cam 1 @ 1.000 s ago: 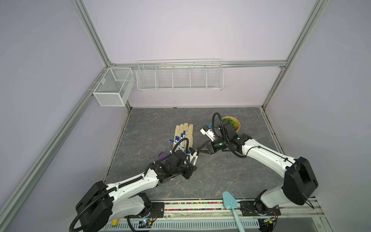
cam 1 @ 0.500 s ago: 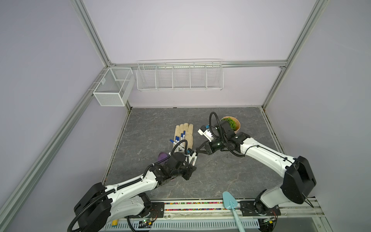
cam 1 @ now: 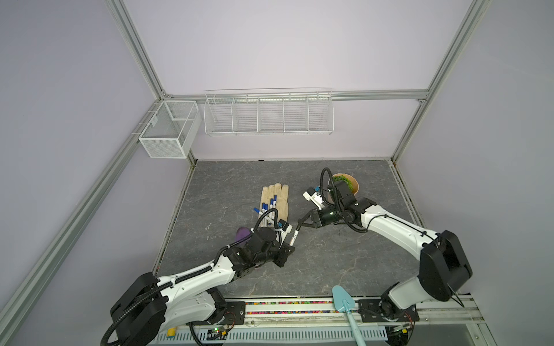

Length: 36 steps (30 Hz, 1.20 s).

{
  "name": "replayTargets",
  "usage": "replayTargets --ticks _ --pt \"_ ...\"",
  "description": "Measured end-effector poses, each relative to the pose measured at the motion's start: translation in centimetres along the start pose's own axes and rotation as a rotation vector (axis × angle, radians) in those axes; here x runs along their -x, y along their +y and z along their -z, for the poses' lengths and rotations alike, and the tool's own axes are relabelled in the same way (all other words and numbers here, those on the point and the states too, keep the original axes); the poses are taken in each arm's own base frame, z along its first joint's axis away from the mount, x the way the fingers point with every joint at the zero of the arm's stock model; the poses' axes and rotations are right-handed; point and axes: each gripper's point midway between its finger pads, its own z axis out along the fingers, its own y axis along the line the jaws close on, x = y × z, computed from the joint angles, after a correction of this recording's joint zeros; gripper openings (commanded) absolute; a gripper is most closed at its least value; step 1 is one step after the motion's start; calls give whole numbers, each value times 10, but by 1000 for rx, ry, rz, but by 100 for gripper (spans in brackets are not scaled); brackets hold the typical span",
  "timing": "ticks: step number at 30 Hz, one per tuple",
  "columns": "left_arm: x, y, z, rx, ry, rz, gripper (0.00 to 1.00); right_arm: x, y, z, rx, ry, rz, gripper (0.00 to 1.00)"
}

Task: Insert the pens into the pen caps
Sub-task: 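Open the right gripper and draw it back from the capped marker, then carry the black-capped marker onto the glove with the left gripper and release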

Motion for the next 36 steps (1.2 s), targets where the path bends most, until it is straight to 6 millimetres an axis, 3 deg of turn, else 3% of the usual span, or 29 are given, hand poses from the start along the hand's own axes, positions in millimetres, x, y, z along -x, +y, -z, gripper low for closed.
replayTargets --ticks 6,9,11,15,18,21,28,34,36 --pt "8 -2 2 -9 -37 7 0 -1 -14 6 -6 -10 -92 12" --pt "15 0 3 8 -69 24 0 -2 -19 8 -20 -18 -114 30" --pt "45 2 7 23 -181 35 0 -14 -22 7 -46 8 -150 40" --pt "113 7 24 34 -382 94 0 -25 -33 16 -130 -2 -192 43" --pt "136 29 20 92 -423 160 0 -16 -35 36 -177 -81 -182 42" --pt "135 57 0 172 -374 224 0 -8 -35 51 -205 -139 -169 42" --pt "91 121 -45 371 -192 365 3 -18 -47 53 -251 -128 -201 42" --pt "75 141 -61 453 -125 414 33 -22 -51 54 -263 -116 -214 41" --pt "75 144 -65 467 -110 420 35 -23 -51 54 -264 -115 -214 41"
